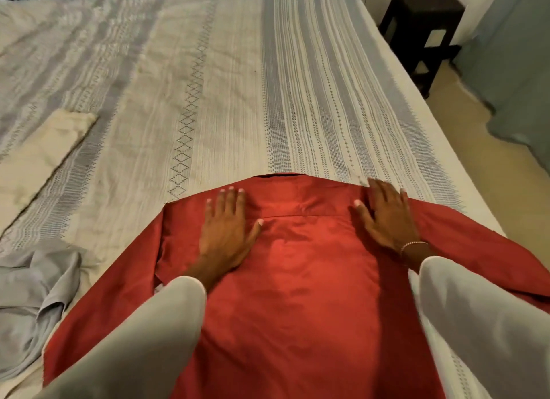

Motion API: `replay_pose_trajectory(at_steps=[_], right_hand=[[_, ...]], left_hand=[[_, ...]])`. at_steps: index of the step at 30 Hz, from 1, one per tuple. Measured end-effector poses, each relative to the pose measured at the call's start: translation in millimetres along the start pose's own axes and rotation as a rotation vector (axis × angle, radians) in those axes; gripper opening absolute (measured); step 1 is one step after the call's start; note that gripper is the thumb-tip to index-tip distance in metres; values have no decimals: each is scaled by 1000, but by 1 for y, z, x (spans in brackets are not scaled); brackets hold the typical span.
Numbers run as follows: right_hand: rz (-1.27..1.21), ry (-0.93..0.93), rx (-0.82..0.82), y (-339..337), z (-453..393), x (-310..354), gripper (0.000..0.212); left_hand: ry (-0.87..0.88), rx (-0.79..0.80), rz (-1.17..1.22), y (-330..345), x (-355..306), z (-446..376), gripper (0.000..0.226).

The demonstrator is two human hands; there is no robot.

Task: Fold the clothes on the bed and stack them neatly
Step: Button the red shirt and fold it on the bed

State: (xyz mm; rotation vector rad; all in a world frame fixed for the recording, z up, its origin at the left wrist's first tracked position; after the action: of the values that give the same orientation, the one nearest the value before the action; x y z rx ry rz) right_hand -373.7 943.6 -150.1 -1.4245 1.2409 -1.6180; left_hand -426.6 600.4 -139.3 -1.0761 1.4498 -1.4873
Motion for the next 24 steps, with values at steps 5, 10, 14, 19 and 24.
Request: replay_pose_trajectory(at_steps=[5,10,14,19,24], right_hand=[[92,175,105,-46,11,-66,73],[213,208,250,-60,6,-91,52],[311,118,-148,-85,9,-77,30],[34,112,-229,-77,79,-41,26],[-225,519,155,-29,167,-38,42]], left_hand=[[515,-68,88,-9,-152,-5,79],[481,103,35,8,-204,-33,98],[423,166,47,20,-199,-47,113],[436,46,-19,0,-206,-63,72],[458,73,8,-11,-216,-99,60]])
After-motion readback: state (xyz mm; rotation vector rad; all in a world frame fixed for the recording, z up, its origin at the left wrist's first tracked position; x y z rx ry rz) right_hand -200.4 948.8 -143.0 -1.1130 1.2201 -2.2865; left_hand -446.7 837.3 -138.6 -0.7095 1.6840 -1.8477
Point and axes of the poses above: each hand's wrist, its own z-axis away from the middle knuckle, its own y-axis out of the palm, x = y × z, the point moved 6 cm from there along -z, towards the middle knuckle, and after that the axes turned 6 degrees about -z, right-handed, at the moved point
